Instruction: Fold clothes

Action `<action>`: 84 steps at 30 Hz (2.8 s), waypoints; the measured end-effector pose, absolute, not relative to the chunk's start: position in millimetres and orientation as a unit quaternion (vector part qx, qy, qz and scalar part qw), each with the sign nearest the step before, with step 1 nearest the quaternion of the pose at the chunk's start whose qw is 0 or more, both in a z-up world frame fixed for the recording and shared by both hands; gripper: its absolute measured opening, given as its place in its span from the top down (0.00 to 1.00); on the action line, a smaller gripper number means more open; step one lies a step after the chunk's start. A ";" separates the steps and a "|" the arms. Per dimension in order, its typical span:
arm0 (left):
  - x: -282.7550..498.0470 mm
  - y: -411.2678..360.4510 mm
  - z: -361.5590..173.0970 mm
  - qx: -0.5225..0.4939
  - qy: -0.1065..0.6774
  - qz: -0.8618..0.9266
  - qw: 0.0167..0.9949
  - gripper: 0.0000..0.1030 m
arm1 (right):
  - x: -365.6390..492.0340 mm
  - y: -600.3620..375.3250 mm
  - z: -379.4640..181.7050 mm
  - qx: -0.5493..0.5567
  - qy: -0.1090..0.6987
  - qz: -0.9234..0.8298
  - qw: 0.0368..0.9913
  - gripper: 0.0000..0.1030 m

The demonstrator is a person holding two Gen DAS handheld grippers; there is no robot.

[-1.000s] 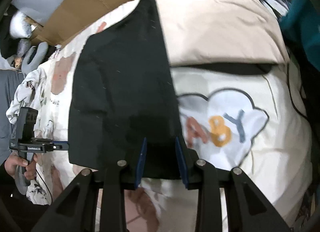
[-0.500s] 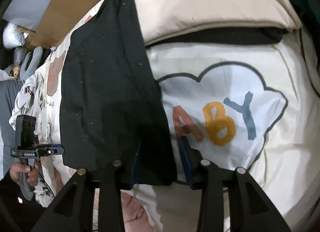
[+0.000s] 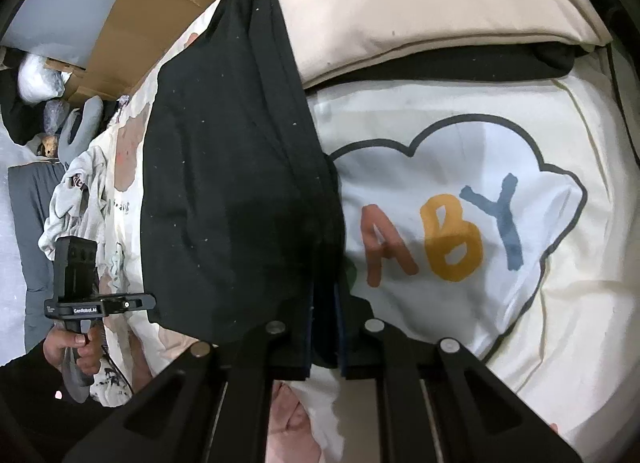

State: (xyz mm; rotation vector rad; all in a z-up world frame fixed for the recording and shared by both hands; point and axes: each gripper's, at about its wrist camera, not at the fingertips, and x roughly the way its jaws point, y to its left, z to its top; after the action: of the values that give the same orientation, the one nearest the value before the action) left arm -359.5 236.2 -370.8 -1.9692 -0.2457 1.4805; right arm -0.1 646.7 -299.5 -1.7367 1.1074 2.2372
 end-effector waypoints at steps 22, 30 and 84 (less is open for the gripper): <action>-375.5 242.0 -361.0 -0.745 -0.118 0.557 0.347 0.94 | -12.3 648.8 -301.8 -0.569 0.388 0.725 0.005 0.92; -387.1 233.4 -339.3 -0.746 -0.101 0.562 0.343 0.95 | -5.9 642.2 -286.6 -0.566 0.411 0.715 -0.007 0.92; -368.1 232.7 -374.7 -0.761 -0.103 0.537 0.350 0.46 | 18.3 594.8 -279.4 -0.623 0.397 0.673 -0.031 0.94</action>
State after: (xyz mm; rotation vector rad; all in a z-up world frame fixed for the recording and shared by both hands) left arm -368.1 232.7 -374.7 -1.9706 -0.2661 1.3909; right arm 18.3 594.8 -279.4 -1.9969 1.2741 2.1579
